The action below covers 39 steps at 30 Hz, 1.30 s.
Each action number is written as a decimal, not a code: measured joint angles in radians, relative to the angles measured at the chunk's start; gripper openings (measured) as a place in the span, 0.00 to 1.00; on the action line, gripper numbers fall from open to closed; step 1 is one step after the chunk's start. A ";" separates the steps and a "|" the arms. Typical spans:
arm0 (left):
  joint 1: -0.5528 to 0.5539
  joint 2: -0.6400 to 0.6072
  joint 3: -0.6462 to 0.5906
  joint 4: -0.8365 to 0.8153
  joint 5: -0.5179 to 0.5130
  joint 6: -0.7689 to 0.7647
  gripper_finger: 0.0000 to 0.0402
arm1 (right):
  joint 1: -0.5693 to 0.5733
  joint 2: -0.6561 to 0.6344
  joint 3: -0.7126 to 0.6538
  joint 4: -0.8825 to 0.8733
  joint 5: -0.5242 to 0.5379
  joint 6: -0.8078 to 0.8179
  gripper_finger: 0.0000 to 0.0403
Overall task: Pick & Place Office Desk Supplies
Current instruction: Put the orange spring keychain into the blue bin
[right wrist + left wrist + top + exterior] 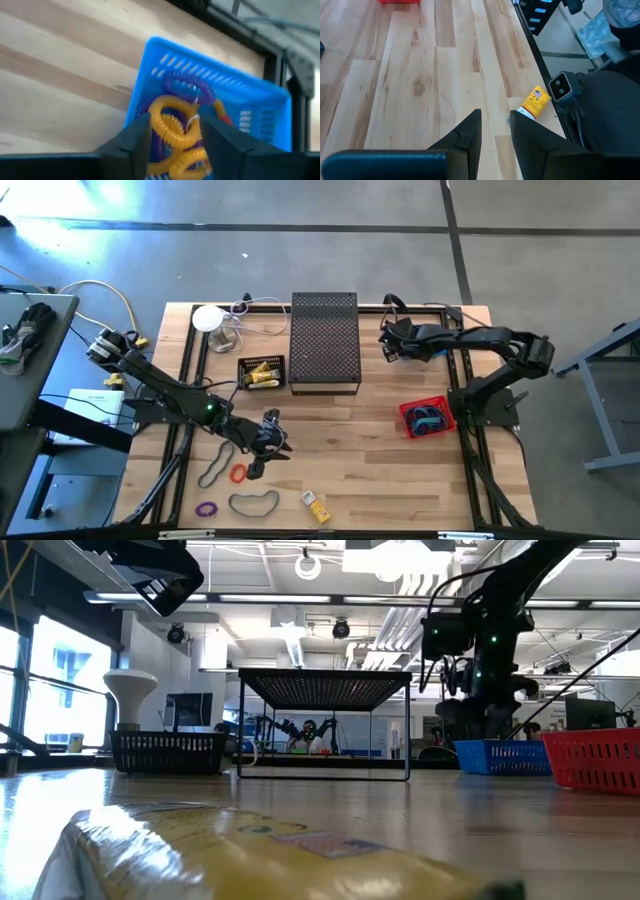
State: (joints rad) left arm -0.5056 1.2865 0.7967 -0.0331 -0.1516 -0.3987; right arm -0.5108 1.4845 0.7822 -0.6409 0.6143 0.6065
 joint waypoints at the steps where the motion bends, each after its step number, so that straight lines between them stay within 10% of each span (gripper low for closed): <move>1: -0.001 0.000 0.000 -0.001 0.000 -0.008 0.24 | 0.005 0.000 0.000 0.010 0.015 -0.017 0.42; 11: -0.026 -0.038 0.000 -0.148 0.017 0.005 0.24 | 0.181 -0.123 0.001 0.017 0.251 0.008 0.63; 27: -0.292 -0.040 0.000 -0.531 -0.143 -0.021 0.24 | 0.784 -0.267 0.002 0.154 0.232 0.017 0.64; 39: -0.334 -0.026 -0.018 -0.550 -0.122 -0.200 0.23 | 0.951 -0.266 0.002 0.475 0.154 -0.255 0.64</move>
State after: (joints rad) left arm -0.8398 1.2602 0.7784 -0.5834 -0.2733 -0.5986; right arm 0.4399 1.2190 0.7841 -0.1663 0.7679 0.3516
